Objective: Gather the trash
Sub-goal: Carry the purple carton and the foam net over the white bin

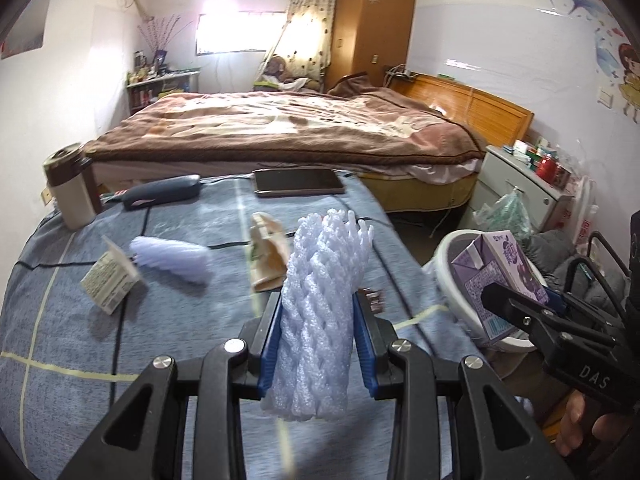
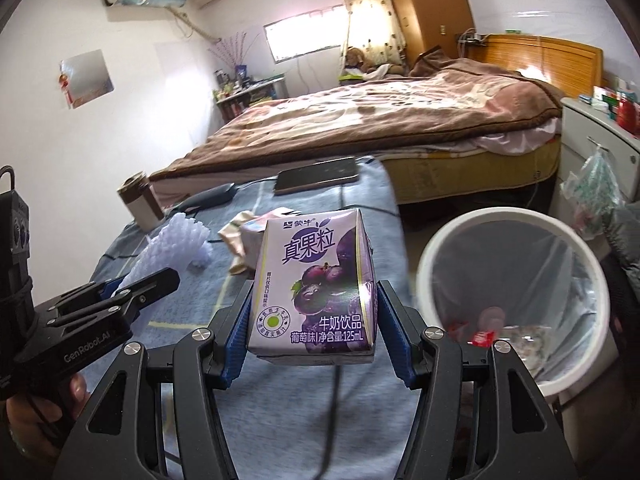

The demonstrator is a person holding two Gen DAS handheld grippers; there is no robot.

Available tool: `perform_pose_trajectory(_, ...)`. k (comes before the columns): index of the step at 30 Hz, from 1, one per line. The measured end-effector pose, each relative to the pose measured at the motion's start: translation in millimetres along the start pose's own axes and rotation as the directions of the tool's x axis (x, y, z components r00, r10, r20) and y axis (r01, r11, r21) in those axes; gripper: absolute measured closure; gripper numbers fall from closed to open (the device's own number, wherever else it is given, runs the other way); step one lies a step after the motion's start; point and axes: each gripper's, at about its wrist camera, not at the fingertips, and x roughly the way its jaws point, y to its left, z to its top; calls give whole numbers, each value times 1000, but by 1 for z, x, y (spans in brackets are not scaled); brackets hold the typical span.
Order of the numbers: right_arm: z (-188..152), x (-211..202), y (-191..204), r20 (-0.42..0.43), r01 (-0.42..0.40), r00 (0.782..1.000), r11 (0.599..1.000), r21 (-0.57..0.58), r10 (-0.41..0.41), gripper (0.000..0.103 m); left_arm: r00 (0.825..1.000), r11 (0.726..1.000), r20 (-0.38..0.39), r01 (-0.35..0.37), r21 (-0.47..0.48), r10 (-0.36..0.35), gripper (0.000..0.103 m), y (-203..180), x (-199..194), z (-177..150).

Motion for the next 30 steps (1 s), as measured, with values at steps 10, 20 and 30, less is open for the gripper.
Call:
perform_pose_trajectory(10,1,-22,-40,36,58,998,997,53,-60,43,997,994,-7,75,82,-74,68,-58,8,6)
perform_pose_trajectory(20,2,-33,-81,40,142,988,984,107,-147,43,987,974,-41,158,161,-153,68,-123,26,7)
perform_pose_trajectory(30,-3,-32,-122,4,220,975,962,161,-224,43,969,952,-117,237,194,-217,68,-174,53,2)
